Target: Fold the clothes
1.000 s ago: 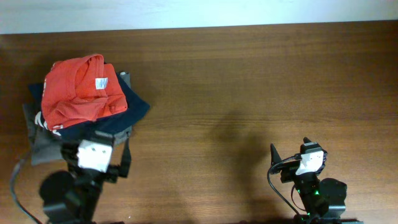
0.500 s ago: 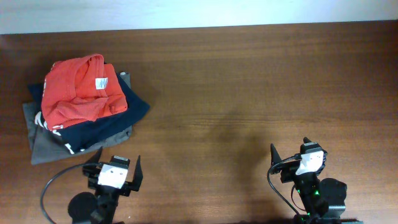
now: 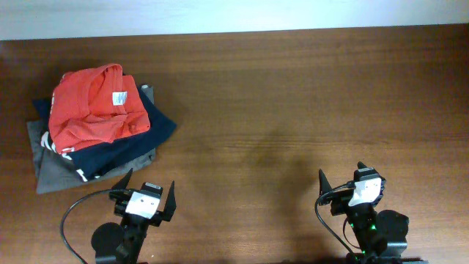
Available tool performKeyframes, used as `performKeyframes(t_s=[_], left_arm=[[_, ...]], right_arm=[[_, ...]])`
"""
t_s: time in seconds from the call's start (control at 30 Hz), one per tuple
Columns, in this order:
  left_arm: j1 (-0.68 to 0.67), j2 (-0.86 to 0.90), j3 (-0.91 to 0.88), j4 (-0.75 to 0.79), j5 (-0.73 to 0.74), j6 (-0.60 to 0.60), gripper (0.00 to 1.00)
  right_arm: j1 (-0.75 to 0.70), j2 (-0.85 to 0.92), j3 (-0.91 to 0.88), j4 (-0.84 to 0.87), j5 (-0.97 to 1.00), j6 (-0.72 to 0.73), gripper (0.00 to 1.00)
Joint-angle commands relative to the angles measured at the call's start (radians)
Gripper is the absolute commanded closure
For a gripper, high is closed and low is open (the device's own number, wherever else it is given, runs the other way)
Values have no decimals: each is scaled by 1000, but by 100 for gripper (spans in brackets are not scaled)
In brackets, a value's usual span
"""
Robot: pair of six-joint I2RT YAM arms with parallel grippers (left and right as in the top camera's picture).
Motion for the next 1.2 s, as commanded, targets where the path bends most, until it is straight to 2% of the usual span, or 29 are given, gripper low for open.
performKeyframes(t_s=[0.0,1.17], left_arm=[[-4,-10,-7,5,8,12,1],[-4,-10,-7,5,8,12,1]], right_arm=[[-3,-6,-7,0,-13,1,1],[-3,-6,-7,0,-13,1,1]])
